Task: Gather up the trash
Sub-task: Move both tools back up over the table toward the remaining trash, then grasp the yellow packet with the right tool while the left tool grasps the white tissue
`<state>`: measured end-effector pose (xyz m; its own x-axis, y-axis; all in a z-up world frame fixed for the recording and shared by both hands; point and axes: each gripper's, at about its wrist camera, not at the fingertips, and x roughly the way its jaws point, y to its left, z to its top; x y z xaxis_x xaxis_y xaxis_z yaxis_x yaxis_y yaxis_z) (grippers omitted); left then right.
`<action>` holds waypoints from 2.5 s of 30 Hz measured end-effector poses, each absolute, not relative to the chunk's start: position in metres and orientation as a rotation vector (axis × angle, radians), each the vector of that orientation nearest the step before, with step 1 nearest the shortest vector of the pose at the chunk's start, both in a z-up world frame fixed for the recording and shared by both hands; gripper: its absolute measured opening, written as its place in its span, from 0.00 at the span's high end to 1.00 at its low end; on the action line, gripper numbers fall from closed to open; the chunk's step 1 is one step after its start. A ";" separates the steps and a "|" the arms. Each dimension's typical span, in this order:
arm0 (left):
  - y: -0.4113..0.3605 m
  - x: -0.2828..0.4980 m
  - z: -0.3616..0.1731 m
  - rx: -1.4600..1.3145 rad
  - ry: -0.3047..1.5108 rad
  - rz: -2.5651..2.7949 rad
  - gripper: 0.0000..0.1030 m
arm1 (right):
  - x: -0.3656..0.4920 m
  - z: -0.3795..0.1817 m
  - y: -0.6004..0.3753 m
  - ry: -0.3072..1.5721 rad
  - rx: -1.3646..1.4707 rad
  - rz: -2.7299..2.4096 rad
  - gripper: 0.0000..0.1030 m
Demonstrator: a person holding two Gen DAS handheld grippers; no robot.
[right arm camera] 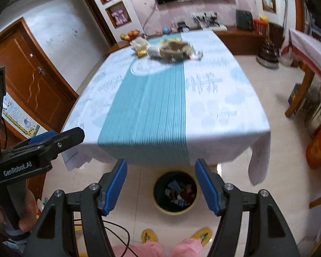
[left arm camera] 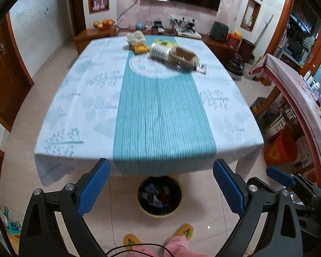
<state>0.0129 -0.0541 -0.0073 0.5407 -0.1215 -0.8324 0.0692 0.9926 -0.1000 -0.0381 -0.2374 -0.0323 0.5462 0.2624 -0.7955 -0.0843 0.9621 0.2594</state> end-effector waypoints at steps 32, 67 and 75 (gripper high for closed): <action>-0.021 0.139 0.047 -0.077 0.942 0.005 0.07 | 0.110 0.032 -0.215 0.798 0.071 0.361 0.36; -0.003 0.561 -0.050 0.520 1.014 -0.496 0.07 | 0.441 -0.037 -0.137 0.947 0.303 -0.037 0.36; -0.035 0.591 -0.100 0.648 1.097 -0.544 0.07 | 0.453 -0.058 -0.146 0.987 0.314 -0.059 0.36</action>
